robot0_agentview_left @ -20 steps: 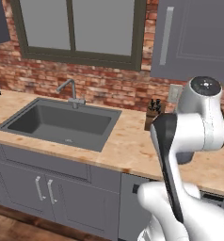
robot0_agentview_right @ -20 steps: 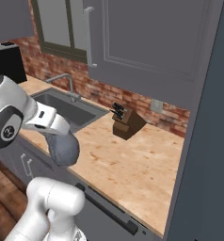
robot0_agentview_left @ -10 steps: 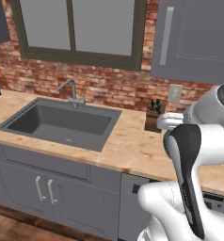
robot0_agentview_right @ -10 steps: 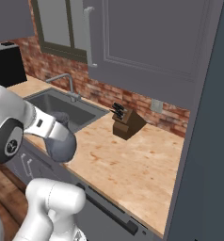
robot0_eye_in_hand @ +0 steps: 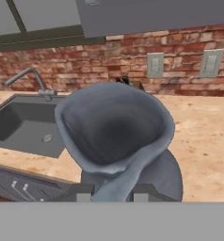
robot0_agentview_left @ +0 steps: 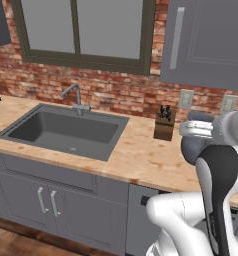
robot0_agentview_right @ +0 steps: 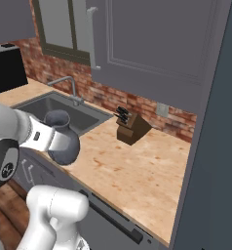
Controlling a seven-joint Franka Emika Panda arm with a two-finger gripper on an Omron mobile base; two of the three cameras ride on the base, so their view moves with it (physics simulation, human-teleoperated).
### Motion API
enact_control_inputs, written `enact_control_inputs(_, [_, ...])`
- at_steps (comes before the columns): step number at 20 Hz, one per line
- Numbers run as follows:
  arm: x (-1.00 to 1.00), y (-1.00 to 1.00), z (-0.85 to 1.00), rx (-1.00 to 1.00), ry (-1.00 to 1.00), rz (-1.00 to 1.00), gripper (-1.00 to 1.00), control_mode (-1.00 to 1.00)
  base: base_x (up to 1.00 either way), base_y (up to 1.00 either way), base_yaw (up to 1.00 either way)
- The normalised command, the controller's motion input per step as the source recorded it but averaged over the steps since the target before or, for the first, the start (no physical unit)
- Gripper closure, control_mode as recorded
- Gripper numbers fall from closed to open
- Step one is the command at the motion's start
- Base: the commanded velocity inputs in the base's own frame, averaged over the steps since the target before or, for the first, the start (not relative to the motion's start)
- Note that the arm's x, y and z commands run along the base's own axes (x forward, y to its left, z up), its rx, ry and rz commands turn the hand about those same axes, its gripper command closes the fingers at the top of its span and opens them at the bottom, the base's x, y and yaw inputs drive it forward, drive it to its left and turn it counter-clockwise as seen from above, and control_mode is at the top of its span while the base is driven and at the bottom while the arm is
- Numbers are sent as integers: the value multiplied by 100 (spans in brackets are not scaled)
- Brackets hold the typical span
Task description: Move the sausage and scallops from the second highest shelf to the top shelf to make space. Then, place the pitcher from the counter on the cleared second highest shelf.
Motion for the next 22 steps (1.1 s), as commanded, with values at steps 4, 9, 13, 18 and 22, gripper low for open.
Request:
enact_control_inputs(4, [-3,0,23,0,0,0,100,-100,0,0,0])
enact_control_inputs(9, [0,1,1,0,1,0,100,-100,0,0,0])
enact_control_inputs(13, [0,0,0,0,0,0,100,-100,0,0,0])
enact_control_inputs(18, [0,0,0,0,0,0,100,100,0,1,0])
enact_control_inputs(22, [0,0,0,0,0,0,100,100,-32,33,0])
